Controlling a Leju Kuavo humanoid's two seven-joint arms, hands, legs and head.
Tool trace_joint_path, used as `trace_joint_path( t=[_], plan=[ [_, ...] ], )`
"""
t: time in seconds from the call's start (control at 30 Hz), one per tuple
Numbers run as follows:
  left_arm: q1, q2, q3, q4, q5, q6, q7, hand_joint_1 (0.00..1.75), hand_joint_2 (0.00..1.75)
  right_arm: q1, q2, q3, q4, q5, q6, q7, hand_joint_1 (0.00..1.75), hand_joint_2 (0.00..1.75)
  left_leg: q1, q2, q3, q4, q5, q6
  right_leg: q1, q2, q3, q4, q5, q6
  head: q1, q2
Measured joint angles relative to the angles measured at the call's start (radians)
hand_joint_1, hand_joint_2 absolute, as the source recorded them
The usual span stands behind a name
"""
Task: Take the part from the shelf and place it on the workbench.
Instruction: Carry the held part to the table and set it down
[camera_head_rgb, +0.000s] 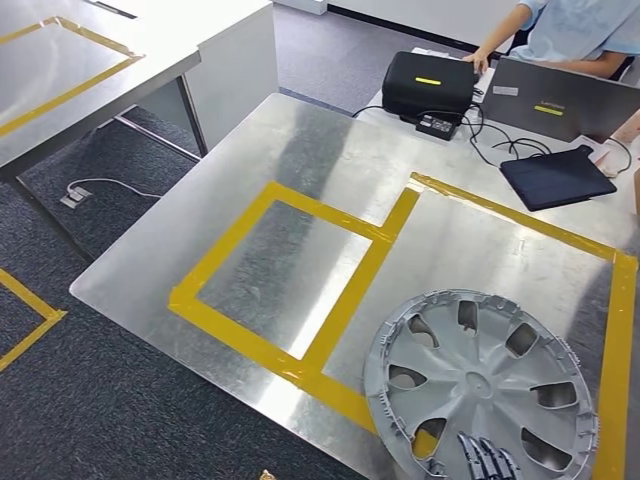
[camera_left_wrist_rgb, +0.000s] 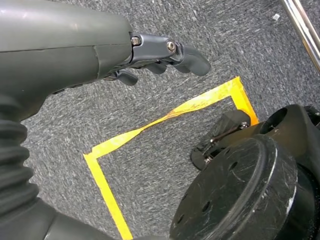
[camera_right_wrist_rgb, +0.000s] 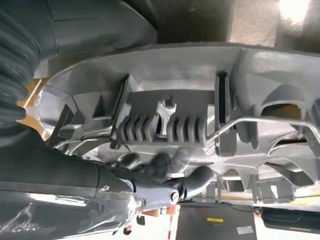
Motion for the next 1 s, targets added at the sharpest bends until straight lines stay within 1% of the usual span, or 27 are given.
trace_joint_path(
  t=[0.1, 0.23, 0.37, 0.43, 0.47, 0.5, 0.53, 0.57, 0.6, 0.63, 0.67, 0.7, 0.73, 0.77, 0.8, 0.83, 0.9, 0.93, 0.97, 1.0],
  plan=[
    [0.000, 0.000, 0.000, 0.000, 0.000, 0.006, 0.001, 0.00, 0.00, 0.010, 0.000, -0.009, -0.014, 0.004, -0.004, 0.000, 0.00, 1.75, -0.002, 0.000, 0.000, 0.000, -0.001, 0.001, -0.002, 0.000, 0.000, 0.000, 0.000, 0.001, 0.000, 0.000],
    [0.000, 0.000, 0.003, 0.000, 0.000, 0.016, 0.006, 0.00, 0.00, 0.027, 0.001, -0.022, -0.039, 0.020, -0.007, 0.000, 0.00, 1.75, -0.008, 0.000, 0.000, 0.001, -0.004, 0.007, -0.008, 0.000, 0.000, 0.000, -0.003, 0.005, 0.000, 0.000],
    [0.000, 0.000, 0.008, 0.000, 0.001, 0.023, 0.012, 0.00, 0.00, 0.050, 0.006, -0.053, -0.070, 0.082, 0.000, 0.000, 0.00, 1.75, -0.017, 0.000, 0.000, 0.000, -0.010, 0.016, -0.017, 0.000, 0.000, -0.004, -0.005, 0.014, 0.000, 0.000],
    [0.000, -0.001, 0.012, 0.000, 0.002, 0.025, 0.013, 0.00, 0.00, 0.063, 0.009, -0.074, -0.087, 0.114, 0.011, 0.000, 0.00, 1.75, -0.013, 0.001, 0.006, -0.013, -0.008, 0.022, -0.018, 0.000, 0.003, 0.001, -0.013, 0.020, 0.000, 0.000],
    [0.000, -0.001, 0.014, 0.000, 0.002, 0.026, 0.013, 0.00, 0.00, 0.069, 0.011, -0.082, -0.093, 0.125, 0.016, 0.000, 0.00, 1.75, -0.010, 0.002, 0.011, -0.020, -0.006, 0.024, -0.017, -0.001, -0.005, 0.023, -0.028, 0.023, 0.002, 0.000],
    [0.000, -0.002, 0.015, 0.000, 0.002, 0.026, 0.013, 0.00, 0.00, 0.075, 0.012, -0.089, -0.097, 0.134, 0.021, 0.000, 0.00, 1.75, -0.006, 0.004, 0.015, -0.025, -0.003, 0.027, -0.018, -0.002, -0.025, 0.066, -0.054, 0.026, 0.004, 0.000],
    [0.001, -0.002, 0.016, 0.000, 0.002, 0.027, 0.014, 0.00, 0.00, 0.081, 0.015, -0.097, -0.101, 0.149, 0.029, 0.000, 0.00, 1.75, -0.006, 0.005, 0.018, -0.027, -0.002, 0.028, -0.020, -0.003, -0.058, 0.129, -0.087, 0.029, 0.006, 0.000],
    [0.001, -0.002, 0.016, 0.000, 0.002, 0.027, 0.015, 0.00, 0.00, 0.087, 0.019, -0.106, -0.108, 0.172, 0.041, 0.000, 0.00, 1.75, -0.005, 0.007, 0.018, -0.027, -0.001, 0.029, -0.022, -0.003, -0.097, 0.199, -0.119, 0.032, 0.006, 0.000],
    [0.001, -0.003, 0.017, 0.000, 0.003, 0.027, 0.017, 0.00, 0.00, 0.095, 0.024, -0.118, -0.118, 0.205, 0.060, 0.000, 0.00, 1.75, -0.004, 0.007, 0.017, -0.027, -0.002, 0.028, -0.025, -0.003, -0.131, 0.255, -0.137, 0.036, 0.006, 0.000],
    [0.001, -0.003, 0.018, 0.000, 0.003, 0.027, 0.018, 0.00, 0.00, 0.102, 0.029, -0.132, -0.133, 0.241, 0.087, 0.000, 0.00, 1.75, -0.002, 0.007, 0.017, -0.026, -0.002, 0.027, -0.029, -0.003, -0.150, 0.281, -0.133, 0.040, 0.006, 0.000],
    [0.001, -0.004, 0.019, 0.000, 0.003, 0.028, 0.020, 0.00, 0.00, 0.109, 0.032, -0.147, -0.153, 0.274, 0.118, 0.000, 0.00, 1.75, 0.001, 0.007, 0.017, -0.026, -0.002, 0.024, -0.033, -0.004, -0.152, 0.269, -0.107, 0.045, 0.006, 0.000],
    [0.001, -0.005, 0.021, 0.000, 0.003, 0.029, 0.021, 0.00, 0.00, 0.113, 0.034, -0.160, -0.175, 0.298, 0.149, 0.000, 0.00, 1.75, 0.006, 0.006, 0.018, -0.024, -0.003, 0.018, -0.038, -0.004, -0.135, 0.219, -0.065, 0.051, 0.006, 0.000],
    [0.001, -0.006, 0.022, 0.000, 0.004, 0.030, 0.023, 0.00, 0.00, 0.115, 0.035, -0.171, -0.201, 0.311, 0.175, 0.000, 0.00, 1.75, 0.010, 0.005, 0.018, -0.022, -0.003, 0.010, -0.045, -0.005, -0.106, 0.148, -0.024, 0.060, 0.007, 0.000],
    [0.002, -0.004, 0.023, 0.000, 0.004, 0.031, 0.024, 0.00, 0.00, 0.116, 0.035, -0.179, -0.225, 0.317, 0.192, 0.000, 0.00, 1.75, 0.013, 0.003, 0.017, -0.020, -0.003, 0.001, -0.048, -0.004, -0.080, 0.092, 0.010, 0.065, 0.008, 0.000],
    [0.002, -0.003, 0.024, -0.001, 0.004, 0.032, 0.026, 0.00, 0.00, 0.117, 0.035, -0.186, -0.247, 0.320, 0.205, 0.000, 0.00, 1.75, 0.013, 0.001, 0.017, -0.018, -0.002, -0.009, -0.051, -0.002, -0.063, 0.054, 0.031, 0.066, 0.008, 0.000],
    [0.002, -0.002, 0.024, -0.001, 0.005, 0.033, 0.031, 0.00, 0.00, 0.117, 0.035, -0.191, -0.266, 0.322, 0.217, 0.000, 0.00, 1.75, 0.012, -0.001, 0.017, -0.017, 0.001, -0.018, -0.051, 0.000, -0.059, 0.040, 0.039, 0.061, 0.008, 0.000],
    [0.006, -0.001, 0.024, 0.000, 0.008, 0.034, 0.047, 0.00, 0.00, 0.115, 0.035, -0.196, -0.298, 0.323, 0.248, 0.000, 0.00, 1.75, 0.012, -0.003, 0.014, -0.018, 0.010, -0.034, -0.048, 0.004, -0.073, 0.049, 0.043, 0.040, 0.007, 0.000],
    [0.010, 0.000, 0.024, 0.001, 0.010, 0.035, 0.056, 0.00, 0.00, 0.110, 0.034, -0.198, -0.315, 0.323, 0.268, 0.000, 0.00, 1.75, 0.014, -0.003, 0.010, -0.014, 0.005, -0.040, -0.046, 0.004, -0.080, 0.051, 0.047, 0.030, 0.006, 0.000],
    [0.015, 0.002, 0.024, 0.002, 0.012, 0.036, 0.060, 0.00, 0.00, 0.102, 0.033, -0.199, -0.333, 0.323, 0.286, 0.000, 0.00, 1.75, 0.016, -0.002, 0.001, 0.002, -0.014, -0.043, -0.045, 0.003, -0.089, 0.052, 0.053, 0.019, 0.004, 0.000],
    [0.019, 0.003, 0.024, 0.002, 0.014, 0.038, 0.062, 0.00, 0.00, 0.092, 0.032, -0.201, -0.352, 0.324, 0.301, 0.000, 0.00, 1.75, 0.015, -0.002, -0.014, 0.038, -0.048, -0.045, -0.044, 0.002, -0.098, 0.052, 0.060, 0.009, 0.002, 0.000]
  ],
)
